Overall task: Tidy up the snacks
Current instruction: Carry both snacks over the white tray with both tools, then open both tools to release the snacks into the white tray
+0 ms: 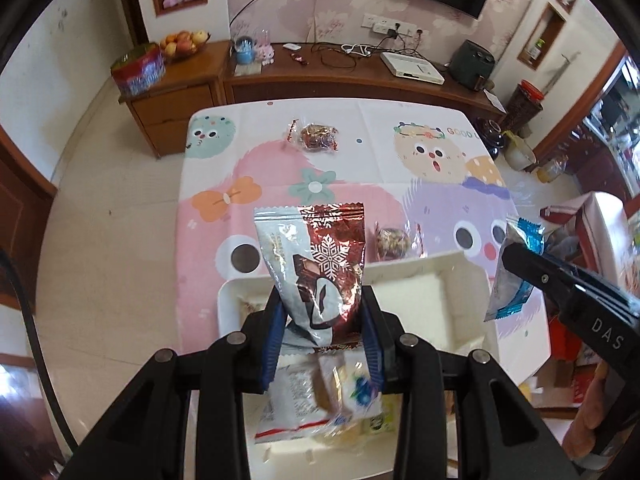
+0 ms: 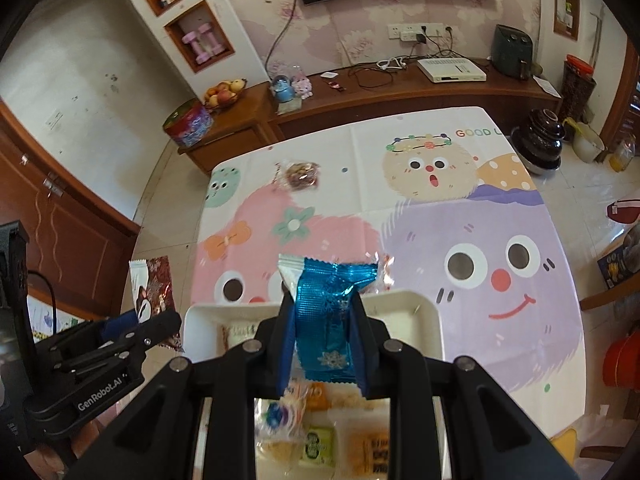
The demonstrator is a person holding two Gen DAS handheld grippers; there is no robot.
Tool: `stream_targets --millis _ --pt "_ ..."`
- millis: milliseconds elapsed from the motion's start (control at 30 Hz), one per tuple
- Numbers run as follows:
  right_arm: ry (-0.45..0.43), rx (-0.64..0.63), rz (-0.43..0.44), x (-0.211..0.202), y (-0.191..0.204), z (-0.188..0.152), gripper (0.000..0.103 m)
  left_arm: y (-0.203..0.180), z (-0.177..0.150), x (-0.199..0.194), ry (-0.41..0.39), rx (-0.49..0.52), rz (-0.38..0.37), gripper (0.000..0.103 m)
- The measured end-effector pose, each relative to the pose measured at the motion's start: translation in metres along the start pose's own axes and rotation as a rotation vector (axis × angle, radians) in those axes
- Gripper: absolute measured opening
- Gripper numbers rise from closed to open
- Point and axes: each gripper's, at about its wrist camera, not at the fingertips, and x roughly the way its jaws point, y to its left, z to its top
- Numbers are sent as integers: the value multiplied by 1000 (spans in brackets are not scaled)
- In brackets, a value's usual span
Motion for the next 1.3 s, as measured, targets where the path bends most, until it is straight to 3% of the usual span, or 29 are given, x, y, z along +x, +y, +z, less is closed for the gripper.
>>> stream_targets --millis 233,600,833,1100,1133,1233,1300 --pt "17 -33 -1 -11 13 -36 24 -4 -36 -15 -9 74 -2 34" --pt "106 -19 7 3 17 -86 24 -22 -88 7 73 217 -42 34" --pt "164 -19 -7 14 17 -110 25 -25 -107 25 142 228 -45 34" --pt "202 -39 -25 23 19 -123 25 -22 -117 27 160 219 -14 36" --pt "204 -40 -36 23 19 -124 25 -22 -118 27 158 218 -5 41" --pt "229 -36 -40 26 18 -125 27 -22 -118 25 143 214 21 73" --pt "236 -26 -35 26 16 -127 30 -21 -117 23 127 210 36 79"
